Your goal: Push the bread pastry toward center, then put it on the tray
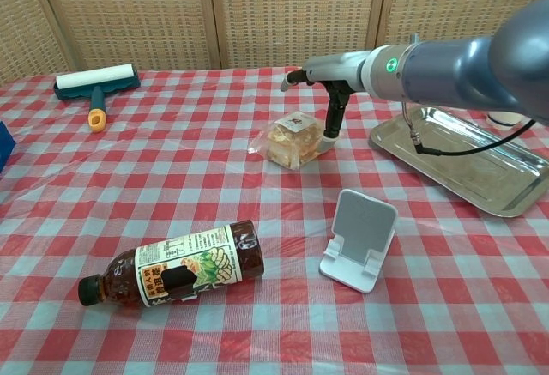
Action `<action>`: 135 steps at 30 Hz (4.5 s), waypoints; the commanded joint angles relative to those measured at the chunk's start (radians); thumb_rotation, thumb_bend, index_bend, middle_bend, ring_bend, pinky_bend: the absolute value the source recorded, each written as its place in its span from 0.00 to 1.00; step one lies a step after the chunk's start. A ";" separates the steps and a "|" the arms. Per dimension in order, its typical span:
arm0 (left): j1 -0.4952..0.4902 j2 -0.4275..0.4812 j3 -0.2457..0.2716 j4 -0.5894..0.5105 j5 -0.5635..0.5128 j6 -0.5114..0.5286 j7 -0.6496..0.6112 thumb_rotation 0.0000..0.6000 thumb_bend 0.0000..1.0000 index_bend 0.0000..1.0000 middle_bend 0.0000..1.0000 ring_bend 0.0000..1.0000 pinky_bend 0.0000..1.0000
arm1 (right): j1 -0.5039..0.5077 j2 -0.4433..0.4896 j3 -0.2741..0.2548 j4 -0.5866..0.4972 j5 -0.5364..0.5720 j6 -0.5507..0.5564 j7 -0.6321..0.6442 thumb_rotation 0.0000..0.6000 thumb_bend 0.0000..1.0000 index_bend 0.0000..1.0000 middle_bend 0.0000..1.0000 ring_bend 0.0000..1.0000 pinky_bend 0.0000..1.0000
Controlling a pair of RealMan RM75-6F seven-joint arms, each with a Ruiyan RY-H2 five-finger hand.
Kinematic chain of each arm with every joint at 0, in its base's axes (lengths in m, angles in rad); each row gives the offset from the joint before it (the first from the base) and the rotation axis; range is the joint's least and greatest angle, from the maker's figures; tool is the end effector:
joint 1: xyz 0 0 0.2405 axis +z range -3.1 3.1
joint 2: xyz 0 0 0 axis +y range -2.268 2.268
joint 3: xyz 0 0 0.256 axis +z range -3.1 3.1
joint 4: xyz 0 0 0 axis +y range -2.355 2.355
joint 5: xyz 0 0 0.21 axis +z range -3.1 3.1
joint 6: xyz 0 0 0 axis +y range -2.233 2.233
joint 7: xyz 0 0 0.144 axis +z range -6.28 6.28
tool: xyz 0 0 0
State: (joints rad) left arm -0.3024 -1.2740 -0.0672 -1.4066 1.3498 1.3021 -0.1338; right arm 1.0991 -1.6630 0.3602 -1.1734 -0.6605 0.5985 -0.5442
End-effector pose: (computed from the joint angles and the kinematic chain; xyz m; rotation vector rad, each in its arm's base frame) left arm -0.3174 0.2575 0.1158 -1.4104 -1.0301 -0.9589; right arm -0.0610 -0.4382 -0.0423 1.9431 -1.0176 0.7901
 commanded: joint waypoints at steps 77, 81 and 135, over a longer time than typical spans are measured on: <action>0.030 -0.001 -0.015 -0.043 0.078 0.031 0.050 1.00 0.00 0.00 0.00 0.00 0.00 | -0.246 0.061 -0.125 0.138 -0.168 0.206 0.238 1.00 0.17 0.56 0.41 0.39 0.35; 0.028 0.000 -0.012 -0.042 0.080 0.025 0.049 1.00 0.00 0.00 0.00 0.00 0.00 | -0.249 0.044 -0.130 0.176 -0.155 0.188 0.227 1.00 0.17 0.56 0.39 0.38 0.33; 0.087 -0.014 0.028 -0.034 0.115 0.096 0.120 1.00 0.00 0.00 0.00 0.00 0.00 | -0.776 0.286 -0.347 -0.207 -0.712 0.959 0.384 1.00 0.12 0.00 0.00 0.00 0.00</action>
State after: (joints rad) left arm -0.2209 -1.2859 -0.0449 -1.4467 1.4614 1.3942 -0.0148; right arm 0.3452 -1.3729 0.0218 -1.3961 -1.3450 1.5300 -0.1835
